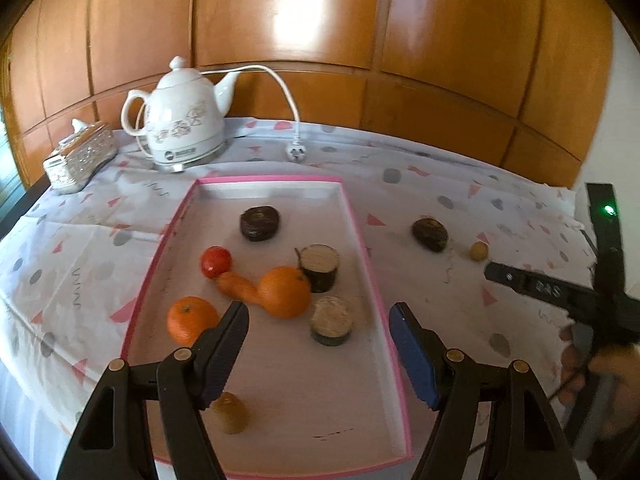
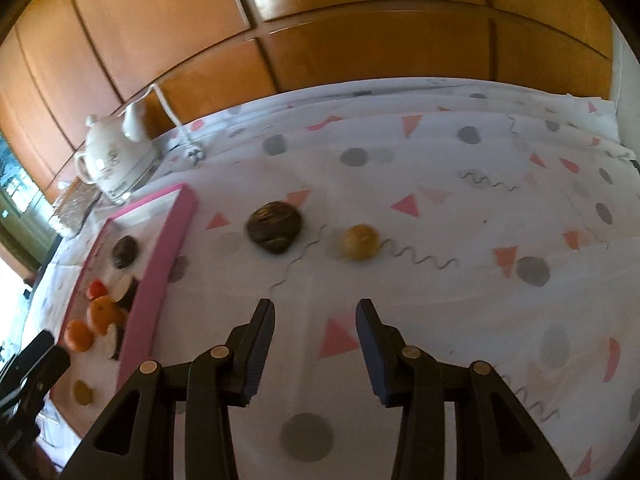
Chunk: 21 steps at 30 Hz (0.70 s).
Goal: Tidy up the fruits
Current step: 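Move the right gripper to the small yellow fruit and grasp it, then grasp the dark round root with the left gripper while the right holds the yellow fruit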
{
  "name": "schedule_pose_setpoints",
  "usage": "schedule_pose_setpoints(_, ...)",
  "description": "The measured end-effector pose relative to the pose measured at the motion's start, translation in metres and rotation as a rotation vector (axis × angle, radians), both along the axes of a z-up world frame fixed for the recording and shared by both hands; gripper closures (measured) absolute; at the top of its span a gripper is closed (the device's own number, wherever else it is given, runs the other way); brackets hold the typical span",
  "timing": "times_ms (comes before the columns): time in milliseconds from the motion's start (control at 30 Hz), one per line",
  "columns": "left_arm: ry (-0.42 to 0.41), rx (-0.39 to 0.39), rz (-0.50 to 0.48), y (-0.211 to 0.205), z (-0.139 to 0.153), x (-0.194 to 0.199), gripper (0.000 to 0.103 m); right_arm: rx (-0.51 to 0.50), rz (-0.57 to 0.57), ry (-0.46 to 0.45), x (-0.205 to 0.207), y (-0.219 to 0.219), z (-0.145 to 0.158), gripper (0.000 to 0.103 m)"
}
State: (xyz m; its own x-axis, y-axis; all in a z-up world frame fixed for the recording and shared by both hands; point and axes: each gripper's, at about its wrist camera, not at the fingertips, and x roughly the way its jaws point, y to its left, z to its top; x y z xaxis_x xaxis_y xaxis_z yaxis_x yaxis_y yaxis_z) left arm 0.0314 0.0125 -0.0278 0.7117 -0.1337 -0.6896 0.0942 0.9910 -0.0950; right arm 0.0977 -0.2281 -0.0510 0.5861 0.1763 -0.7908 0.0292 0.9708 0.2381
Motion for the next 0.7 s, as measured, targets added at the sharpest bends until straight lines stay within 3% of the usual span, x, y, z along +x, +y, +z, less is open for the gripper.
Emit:
schedule_pose_setpoints(467, 0.044, -0.027, -0.007, -0.003, -0.006, 0.010, 0.030, -0.106, -0.011, 0.033, 0.054, -0.004, -0.021, 0.061)
schedule_pose_setpoints(500, 0.044, -0.034, -0.008, -0.004, -0.005, 0.012, 0.030, -0.113, -0.005, 0.036, 0.057, -0.003, -0.023, 0.063)
schedule_pose_setpoints(533, 0.043, -0.038, -0.009, -0.004, -0.003, 0.013, 0.030, -0.115, 0.006, 0.041, 0.059, -0.002, -0.025, 0.074)
schedule_pose_setpoints(567, 0.042, -0.040, -0.010, -0.005, -0.002, 0.015, 0.030, -0.119, 0.015, 0.039, 0.060, -0.001, -0.026, 0.077)
schedule_pose_setpoints(700, 0.045, -0.049, -0.030, -0.015, 0.003, 0.025, 0.030, -0.130, 0.004, 0.025, 0.054, -0.006, -0.025, 0.077)
